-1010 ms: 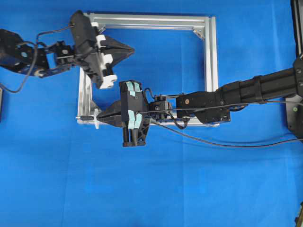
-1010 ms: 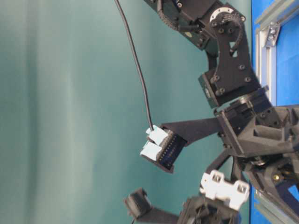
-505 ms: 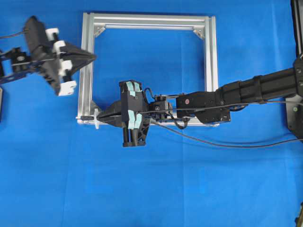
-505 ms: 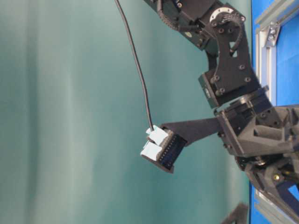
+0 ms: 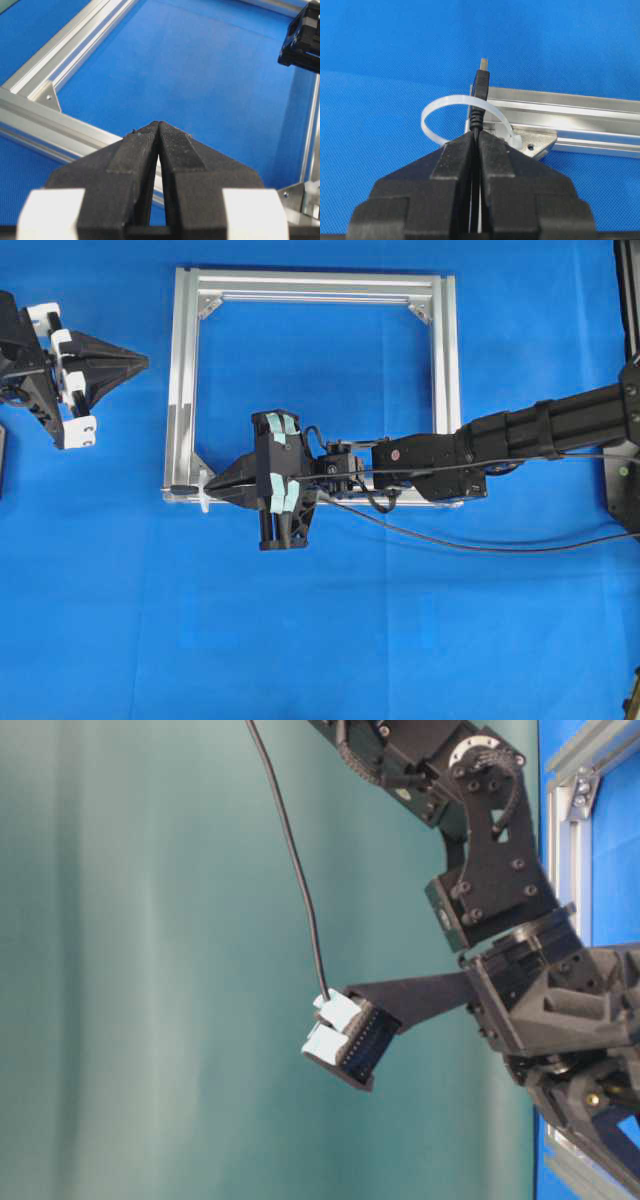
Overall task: Insert the wire through the string loop located on the left side.
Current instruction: 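Move the left gripper over and close it on the protruding cable tip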
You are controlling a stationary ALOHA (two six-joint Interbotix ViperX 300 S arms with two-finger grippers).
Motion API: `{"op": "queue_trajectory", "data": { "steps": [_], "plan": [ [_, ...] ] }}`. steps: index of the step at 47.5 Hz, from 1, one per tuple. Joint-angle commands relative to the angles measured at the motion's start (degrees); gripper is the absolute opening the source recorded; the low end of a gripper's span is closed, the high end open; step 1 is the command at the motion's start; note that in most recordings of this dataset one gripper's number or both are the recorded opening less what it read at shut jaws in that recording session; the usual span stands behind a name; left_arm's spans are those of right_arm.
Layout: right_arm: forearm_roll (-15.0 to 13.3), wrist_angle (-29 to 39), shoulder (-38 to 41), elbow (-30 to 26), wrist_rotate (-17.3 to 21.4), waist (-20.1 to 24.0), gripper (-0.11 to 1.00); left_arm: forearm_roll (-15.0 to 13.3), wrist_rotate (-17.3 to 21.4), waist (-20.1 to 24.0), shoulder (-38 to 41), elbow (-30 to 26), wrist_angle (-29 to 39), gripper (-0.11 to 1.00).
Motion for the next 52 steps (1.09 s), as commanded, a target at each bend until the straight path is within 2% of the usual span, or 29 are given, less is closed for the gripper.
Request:
{"op": "queue_trajectory", "data": {
  "steps": [1,7,23,27,36,42,52],
  "plan": [
    [0.1,-0.3,-1.4,-0.7,0.1,-0.2,-0.01,0.1,-0.1,-1.4,-0.4,-0.6,0.8,0.0],
    [0.1,-0.2,-1.4,-0.7,0.1,-0.2,-0.01,0.3,0.0,-6.1,-0.5,-0.4,1.1,0.0],
    [0.1,-0.2,-1.4,-0.6,0.1,-0.3,-0.01,0.4,0.4,-22.1,-2.2,-0.4,1.1,0.0],
    [0.1,-0.2,-1.4,-0.6,0.1,-0.2,-0.01,0.5,0.6,-23.9,-2.5,-0.4,1.1,0.0],
    [0.1,-0.2,-1.4,-0.6,0.1,-0.3,-0.01,0.6,0.8,-24.1,-2.5,-0.5,1.1,0.02],
    [0.1,0.0,-1.3,-0.6,0.1,-0.3,-0.01,0.5,0.6,-24.1,-2.5,-0.5,1.0,0.22],
    [0.1,0.0,-1.4,-0.6,0.1,-0.3,-0.01,0.8,0.3,-24.6,-2.5,-0.8,1.1,0.83]
  ]
}}
